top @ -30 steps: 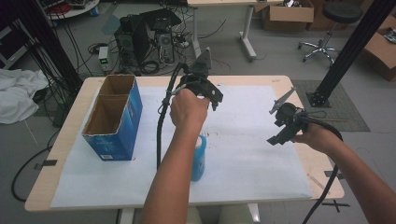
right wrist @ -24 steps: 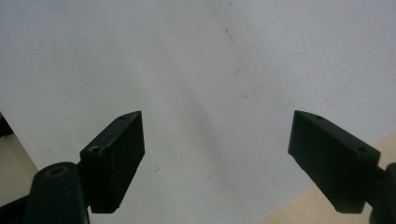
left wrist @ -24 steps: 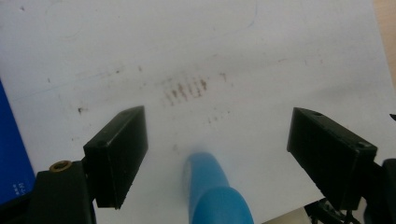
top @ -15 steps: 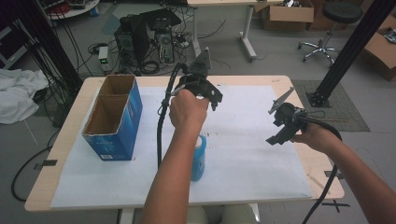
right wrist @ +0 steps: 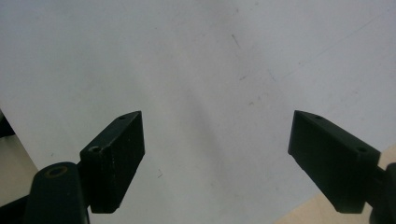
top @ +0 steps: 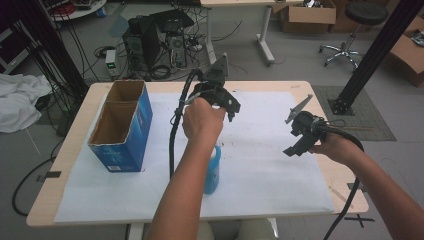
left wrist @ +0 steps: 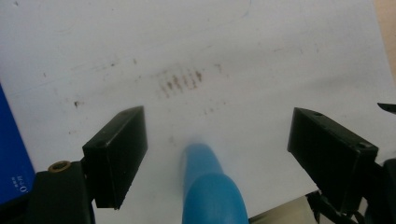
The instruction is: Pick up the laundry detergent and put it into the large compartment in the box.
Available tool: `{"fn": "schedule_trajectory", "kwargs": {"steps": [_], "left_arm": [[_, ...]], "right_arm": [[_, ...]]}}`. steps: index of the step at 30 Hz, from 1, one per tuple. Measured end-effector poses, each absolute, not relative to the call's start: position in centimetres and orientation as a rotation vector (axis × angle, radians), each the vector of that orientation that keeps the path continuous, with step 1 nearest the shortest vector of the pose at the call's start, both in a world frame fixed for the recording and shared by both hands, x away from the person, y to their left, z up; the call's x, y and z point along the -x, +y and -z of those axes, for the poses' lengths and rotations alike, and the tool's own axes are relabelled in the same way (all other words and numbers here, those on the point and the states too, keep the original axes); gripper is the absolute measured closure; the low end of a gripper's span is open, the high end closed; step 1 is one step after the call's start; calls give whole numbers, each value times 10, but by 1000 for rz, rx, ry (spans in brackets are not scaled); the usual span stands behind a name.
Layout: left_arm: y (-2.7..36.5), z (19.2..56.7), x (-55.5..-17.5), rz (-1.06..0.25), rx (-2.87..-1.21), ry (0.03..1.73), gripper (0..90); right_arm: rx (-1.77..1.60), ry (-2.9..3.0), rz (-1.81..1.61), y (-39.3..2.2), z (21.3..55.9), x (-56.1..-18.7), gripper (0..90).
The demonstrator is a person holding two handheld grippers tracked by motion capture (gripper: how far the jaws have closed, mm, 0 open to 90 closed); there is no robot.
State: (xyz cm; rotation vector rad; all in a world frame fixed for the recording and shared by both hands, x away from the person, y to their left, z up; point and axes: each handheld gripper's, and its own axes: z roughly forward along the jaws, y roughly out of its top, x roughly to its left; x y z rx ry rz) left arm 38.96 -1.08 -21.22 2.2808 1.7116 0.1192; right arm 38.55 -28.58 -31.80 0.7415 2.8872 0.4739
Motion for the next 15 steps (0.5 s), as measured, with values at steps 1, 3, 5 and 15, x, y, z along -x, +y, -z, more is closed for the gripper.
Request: {"fn": "schedule_trajectory", "kwargs": {"steps": [1, 3, 5, 15], "left_arm": [[-11, 212, -389, -122, -2279, 1713, 204], [-12, 211, -387, -127, -2281, 1715, 205], [-12, 210, -385, -130, -2289, 1719, 204], [-14, 210, -366, -106, -2335, 1741, 202]], "right_arm": [[-749, 2885, -476, -287, 317, -385, 184], [-751, 2885, -474, -288, 317, -385, 184], [-749, 2883, -477, -289, 317, -384, 184], [-744, 2883, -487, -292, 318, -379, 184]]}}
